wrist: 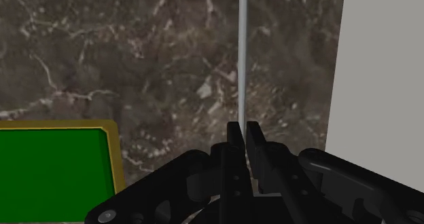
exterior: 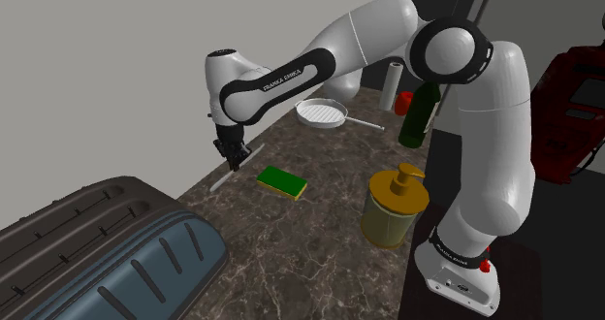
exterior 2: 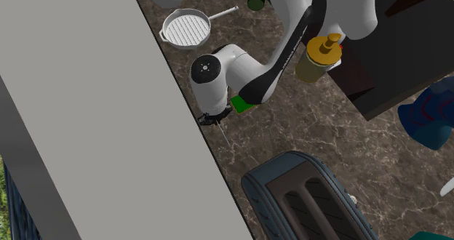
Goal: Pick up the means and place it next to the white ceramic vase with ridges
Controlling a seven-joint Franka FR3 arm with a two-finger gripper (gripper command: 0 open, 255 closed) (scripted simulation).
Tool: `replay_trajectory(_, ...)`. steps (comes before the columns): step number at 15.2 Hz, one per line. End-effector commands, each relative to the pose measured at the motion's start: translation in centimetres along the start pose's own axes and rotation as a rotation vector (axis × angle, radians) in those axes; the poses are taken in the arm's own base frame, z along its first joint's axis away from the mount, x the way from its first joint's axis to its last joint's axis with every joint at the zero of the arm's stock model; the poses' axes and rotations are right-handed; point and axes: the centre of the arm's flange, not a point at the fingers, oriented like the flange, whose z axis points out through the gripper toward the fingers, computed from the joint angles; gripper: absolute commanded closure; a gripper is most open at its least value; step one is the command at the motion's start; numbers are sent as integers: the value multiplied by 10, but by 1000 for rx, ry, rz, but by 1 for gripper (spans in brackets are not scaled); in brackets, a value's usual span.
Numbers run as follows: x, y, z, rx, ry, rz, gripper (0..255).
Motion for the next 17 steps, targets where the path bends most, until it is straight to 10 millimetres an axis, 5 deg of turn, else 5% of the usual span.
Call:
replay_trajectory(1,0,0,0,0,0,0,255)
replay_trajectory(17,-4,0,-79,0,0,0,255)
